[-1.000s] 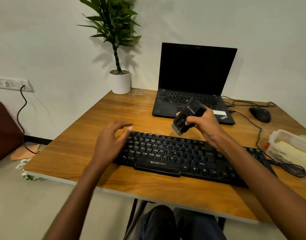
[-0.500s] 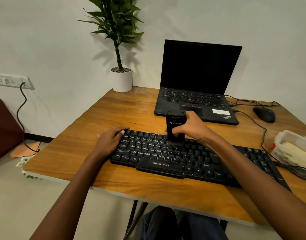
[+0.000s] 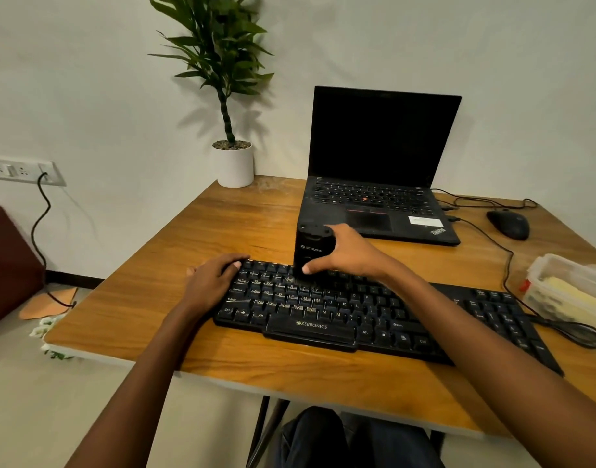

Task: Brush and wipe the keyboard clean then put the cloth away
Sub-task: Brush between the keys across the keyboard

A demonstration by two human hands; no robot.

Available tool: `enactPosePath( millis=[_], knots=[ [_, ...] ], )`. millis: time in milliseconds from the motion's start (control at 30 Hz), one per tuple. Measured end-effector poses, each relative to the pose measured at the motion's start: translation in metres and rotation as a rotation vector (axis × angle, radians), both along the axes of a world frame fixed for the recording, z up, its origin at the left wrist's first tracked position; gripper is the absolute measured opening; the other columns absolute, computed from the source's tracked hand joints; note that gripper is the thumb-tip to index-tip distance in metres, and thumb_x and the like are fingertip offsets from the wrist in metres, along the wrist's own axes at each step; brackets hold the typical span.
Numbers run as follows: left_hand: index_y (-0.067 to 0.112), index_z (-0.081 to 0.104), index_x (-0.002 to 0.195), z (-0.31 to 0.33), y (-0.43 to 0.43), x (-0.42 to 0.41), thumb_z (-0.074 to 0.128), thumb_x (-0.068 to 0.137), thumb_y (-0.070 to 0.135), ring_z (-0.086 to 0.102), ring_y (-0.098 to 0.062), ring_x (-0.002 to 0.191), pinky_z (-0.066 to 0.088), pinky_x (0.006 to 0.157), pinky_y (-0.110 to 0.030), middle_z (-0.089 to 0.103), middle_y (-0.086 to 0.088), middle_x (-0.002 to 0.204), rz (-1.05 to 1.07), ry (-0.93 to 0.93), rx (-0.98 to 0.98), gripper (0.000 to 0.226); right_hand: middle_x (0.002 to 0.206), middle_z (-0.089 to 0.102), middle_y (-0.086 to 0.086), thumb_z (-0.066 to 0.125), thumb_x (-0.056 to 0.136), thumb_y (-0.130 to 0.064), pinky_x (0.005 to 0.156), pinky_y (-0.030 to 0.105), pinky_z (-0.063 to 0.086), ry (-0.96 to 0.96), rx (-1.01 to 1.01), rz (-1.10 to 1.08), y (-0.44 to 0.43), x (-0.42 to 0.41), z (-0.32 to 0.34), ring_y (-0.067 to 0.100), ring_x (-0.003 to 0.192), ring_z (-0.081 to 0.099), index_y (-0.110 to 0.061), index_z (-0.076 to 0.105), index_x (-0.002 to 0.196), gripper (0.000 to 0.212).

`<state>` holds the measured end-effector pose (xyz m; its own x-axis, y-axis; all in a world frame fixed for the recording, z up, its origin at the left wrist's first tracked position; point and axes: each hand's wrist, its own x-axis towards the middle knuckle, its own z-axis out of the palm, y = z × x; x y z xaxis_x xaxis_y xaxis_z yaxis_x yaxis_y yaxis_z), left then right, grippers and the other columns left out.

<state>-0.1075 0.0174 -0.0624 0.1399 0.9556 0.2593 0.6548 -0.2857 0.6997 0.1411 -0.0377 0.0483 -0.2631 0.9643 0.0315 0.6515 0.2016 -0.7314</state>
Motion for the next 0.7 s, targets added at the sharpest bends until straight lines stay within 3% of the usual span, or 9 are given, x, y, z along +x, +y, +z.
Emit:
enactPosePath(
  millis=[167,367,467,533,700],
  knots=[
    [0.032,0.059,0.123,0.001,0.001,0.001,0.043,0.099,0.025,0.05,-0.022,0.119,0.025,0.107,-0.054,0.06,0.001,0.126,0.009,0.021,0.001,0.029,0.091,0.064,0.005,0.08,0.067,-0.015,0.067,0.021,0.045,-0.211,0.055,0.041,-0.001,0.011,0.015,0.019,0.085,0.06,-0.011,0.059,0.093,0.033],
    [0.042,0.054,0.119,-0.001,0.003,-0.003,0.043,0.099,0.028,0.05,-0.023,0.119,0.026,0.106,-0.056,0.06,0.001,0.125,-0.022,0.001,-0.008,0.027,0.1,0.059,-0.002,0.077,0.074,-0.021,0.068,0.019,0.046,-0.004,0.123,-0.017,-0.01,0.005,-0.01,0.012,0.085,0.059,-0.019,0.046,0.111,0.049],
    [0.037,0.057,0.121,-0.001,0.002,0.0,0.042,0.099,0.028,0.048,-0.023,0.12,0.02,0.109,-0.053,0.059,0.002,0.126,0.009,0.049,-0.005,0.028,0.11,0.058,0.005,0.076,0.075,-0.022,0.077,0.029,0.046,-0.146,0.078,-0.053,-0.007,0.024,-0.003,0.017,0.097,0.054,-0.015,0.038,0.123,0.062],
    [0.041,0.054,0.121,-0.001,0.002,-0.001,0.042,0.099,0.028,0.05,-0.025,0.119,0.027,0.106,-0.057,0.059,-0.001,0.128,-0.012,0.046,-0.001,0.028,0.11,0.057,0.008,0.075,0.075,-0.019,0.071,0.03,0.048,-0.233,0.111,-0.043,-0.004,0.023,0.006,0.019,0.094,0.054,-0.014,0.034,0.124,0.065],
    [0.051,0.05,0.117,-0.002,0.002,-0.003,0.043,0.099,0.028,0.052,-0.024,0.114,0.032,0.102,-0.057,0.061,0.002,0.123,-0.04,0.017,0.009,0.03,0.093,0.052,-0.001,0.072,0.079,-0.018,0.047,0.013,0.04,-0.065,0.234,-0.037,-0.011,0.001,-0.011,0.004,0.064,0.051,-0.017,0.03,0.121,0.059]
  ],
)
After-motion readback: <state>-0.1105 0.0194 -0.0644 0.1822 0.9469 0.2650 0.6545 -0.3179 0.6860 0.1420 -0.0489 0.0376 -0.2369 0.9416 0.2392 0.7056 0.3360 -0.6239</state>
